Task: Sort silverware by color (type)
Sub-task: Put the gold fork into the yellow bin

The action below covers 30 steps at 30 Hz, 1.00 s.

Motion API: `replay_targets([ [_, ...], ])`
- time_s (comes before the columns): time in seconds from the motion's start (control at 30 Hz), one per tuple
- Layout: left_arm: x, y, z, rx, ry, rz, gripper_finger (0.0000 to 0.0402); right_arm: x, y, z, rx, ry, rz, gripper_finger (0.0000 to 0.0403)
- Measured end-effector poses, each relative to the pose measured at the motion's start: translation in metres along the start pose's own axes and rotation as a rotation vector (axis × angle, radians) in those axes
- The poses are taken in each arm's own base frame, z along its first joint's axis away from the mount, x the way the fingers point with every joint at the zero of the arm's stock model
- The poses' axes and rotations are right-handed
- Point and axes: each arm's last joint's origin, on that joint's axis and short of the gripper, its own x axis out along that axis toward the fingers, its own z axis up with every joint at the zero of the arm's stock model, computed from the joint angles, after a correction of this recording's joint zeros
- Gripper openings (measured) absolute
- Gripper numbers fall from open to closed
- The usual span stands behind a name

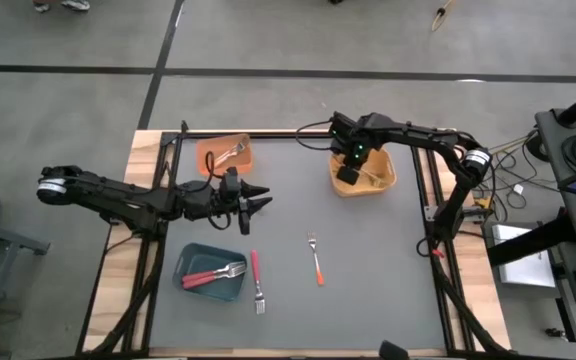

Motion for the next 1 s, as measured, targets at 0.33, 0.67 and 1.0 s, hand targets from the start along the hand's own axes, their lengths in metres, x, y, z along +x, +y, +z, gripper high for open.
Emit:
replay_targets([
  [0.33,0.0,0.0,0.0,0.004,0.0,0.0,0.0116,-0.006,0.0,0.0,-0.035,0.023,0.004,0.0012],
  [0.67,0.0,0.0,0.0,0.004,0.0,0.0,0.0116,-0.02,0.001,-0.008,-0.043,0.146,0.028,0.0012],
  [1.0,0.0,0.0,0.0,0.011,0.0,0.0,0.0116,0.007,0.002,-0.012,-0.042,0.109,0.022,0.0012],
])
